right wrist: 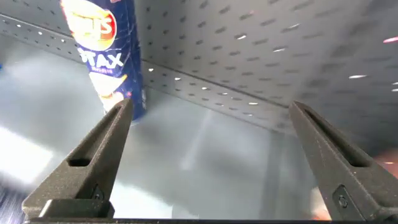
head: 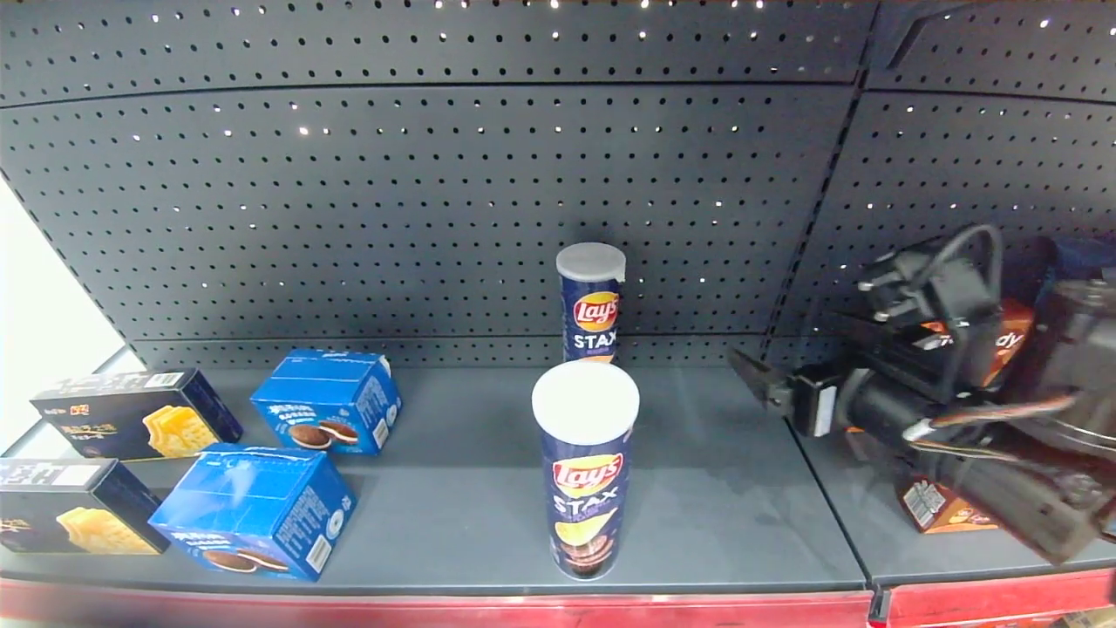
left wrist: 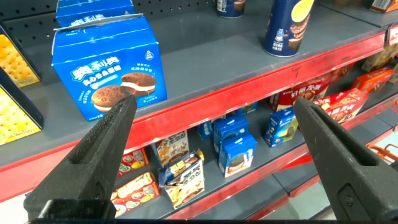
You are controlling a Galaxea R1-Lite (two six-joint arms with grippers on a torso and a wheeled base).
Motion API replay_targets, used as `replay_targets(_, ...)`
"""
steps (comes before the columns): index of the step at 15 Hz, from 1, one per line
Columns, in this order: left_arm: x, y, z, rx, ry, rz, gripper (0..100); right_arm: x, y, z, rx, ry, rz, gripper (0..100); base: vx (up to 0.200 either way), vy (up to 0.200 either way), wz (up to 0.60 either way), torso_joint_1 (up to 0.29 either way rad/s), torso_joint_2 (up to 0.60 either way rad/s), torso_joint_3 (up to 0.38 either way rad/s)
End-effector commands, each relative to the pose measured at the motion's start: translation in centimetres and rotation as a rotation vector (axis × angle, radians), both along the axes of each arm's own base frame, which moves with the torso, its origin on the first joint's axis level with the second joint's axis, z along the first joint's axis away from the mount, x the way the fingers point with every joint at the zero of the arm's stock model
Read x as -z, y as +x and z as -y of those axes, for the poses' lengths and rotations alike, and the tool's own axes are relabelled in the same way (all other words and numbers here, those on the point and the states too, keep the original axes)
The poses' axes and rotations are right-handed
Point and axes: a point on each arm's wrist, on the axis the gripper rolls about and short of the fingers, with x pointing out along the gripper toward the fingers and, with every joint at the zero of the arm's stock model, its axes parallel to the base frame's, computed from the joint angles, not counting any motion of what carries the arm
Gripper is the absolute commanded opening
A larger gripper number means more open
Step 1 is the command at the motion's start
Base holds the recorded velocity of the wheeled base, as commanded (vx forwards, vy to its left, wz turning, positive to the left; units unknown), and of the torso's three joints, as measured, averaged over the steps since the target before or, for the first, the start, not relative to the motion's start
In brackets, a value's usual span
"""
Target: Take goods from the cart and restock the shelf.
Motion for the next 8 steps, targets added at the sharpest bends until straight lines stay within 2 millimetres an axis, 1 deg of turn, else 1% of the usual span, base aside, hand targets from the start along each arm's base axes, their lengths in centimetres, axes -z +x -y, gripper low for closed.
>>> replay_targets(1, 0.0, 0.0, 0.0, 0.0, 0.0, 0.0, 100, -2.4, -6.9, 6.6, 0.046, 0.009, 0.138, 100, 0.0, 0.0, 0.0, 0.0, 0.0, 0.0)
replay_targets(2, 0.0, 0.0, 0.0, 0.0, 0.0, 0.0, 100, -2.7, -10.4, 9.5, 0.062, -0.001, 0.181, 100, 0.0, 0.0, 0.0, 0.0, 0.0, 0.0)
replay_targets(3, 0.0, 0.0, 0.0, 0.0, 0.0, 0.0, 100, -2.7, -12.7, 11.2, 0.092, -0.001, 0.212, 100, 0.0, 0.0, 0.0, 0.0, 0.0, 0.0)
replay_targets(4, 0.0, 0.0, 0.0, 0.0, 0.0, 0.0, 100, -2.6, -14.4, 12.3, 0.116, -0.001, 0.231, 100, 0.0, 0.0, 0.0, 0.0, 0.0, 0.0)
replay_targets(5, 0.0, 0.0, 0.0, 0.0, 0.0, 0.0, 100, -1.7, -16.9, 13.4, 0.152, 0.001, 0.245, 100, 0.0, 0.0, 0.0, 0.0, 0.0, 0.0)
replay_targets(6, 0.0, 0.0, 0.0, 0.0, 0.0, 0.0, 100, -0.4, -18.4, 14.0, 0.189, 0.008, 0.245, 100, 0.0, 0.0, 0.0, 0.0, 0.0, 0.0)
replay_targets(7, 0.0, 0.0, 0.0, 0.0, 0.0, 0.0, 100, 0.6, -19.2, 14.2, 0.215, 0.018, 0.244, 100, 0.0, 0.0, 0.0, 0.0, 0.0, 0.0)
replay_targets(8, 0.0, 0.0, 0.0, 0.0, 0.0, 0.0, 100, 2.5, -19.9, 14.4, 0.254, 0.049, 0.229, 100, 0.0, 0.0, 0.0, 0.0, 0.0, 0.0)
